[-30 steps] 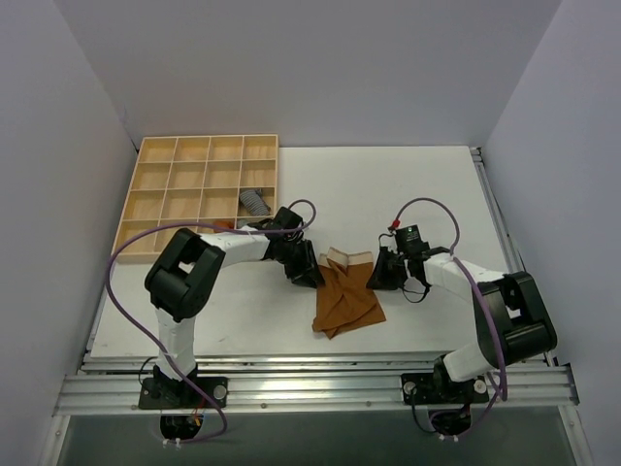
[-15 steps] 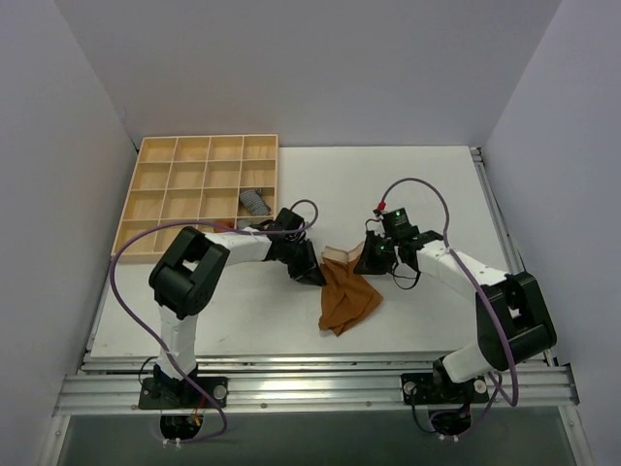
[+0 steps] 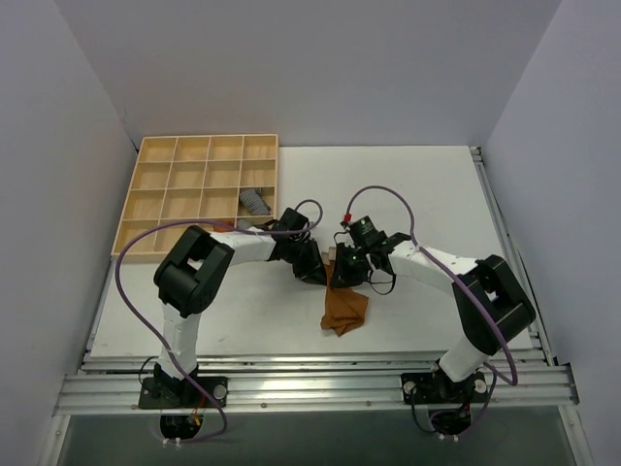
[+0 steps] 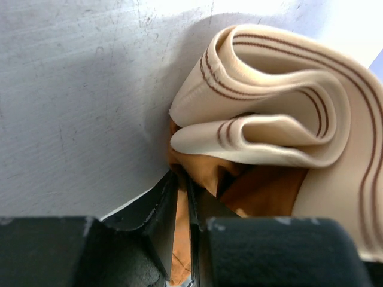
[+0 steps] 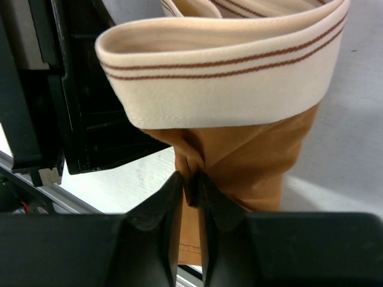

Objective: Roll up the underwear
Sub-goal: Fold the underwear

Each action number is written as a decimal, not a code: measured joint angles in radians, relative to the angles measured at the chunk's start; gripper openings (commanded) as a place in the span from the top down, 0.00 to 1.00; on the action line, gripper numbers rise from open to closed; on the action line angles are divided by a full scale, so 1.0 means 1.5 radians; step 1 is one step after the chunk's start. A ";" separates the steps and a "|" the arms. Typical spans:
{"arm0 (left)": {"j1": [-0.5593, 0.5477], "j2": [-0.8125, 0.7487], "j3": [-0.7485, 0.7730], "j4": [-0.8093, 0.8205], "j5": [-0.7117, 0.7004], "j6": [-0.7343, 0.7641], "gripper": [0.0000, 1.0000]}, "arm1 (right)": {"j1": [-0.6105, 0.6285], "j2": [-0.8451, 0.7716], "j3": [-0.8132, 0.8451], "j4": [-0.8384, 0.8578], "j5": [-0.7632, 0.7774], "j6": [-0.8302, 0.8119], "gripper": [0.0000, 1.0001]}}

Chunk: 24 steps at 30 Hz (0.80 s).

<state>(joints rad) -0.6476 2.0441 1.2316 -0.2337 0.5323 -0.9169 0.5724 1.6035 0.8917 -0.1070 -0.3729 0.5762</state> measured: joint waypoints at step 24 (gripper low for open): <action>0.009 -0.038 -0.009 -0.032 -0.049 -0.033 0.57 | 0.011 0.004 -0.006 0.027 0.002 0.035 0.67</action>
<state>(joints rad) -0.6334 1.9869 1.2179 -0.2821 0.4595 -0.9661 0.5896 1.6096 0.8822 -0.0669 -0.3698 0.6281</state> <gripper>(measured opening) 0.424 0.334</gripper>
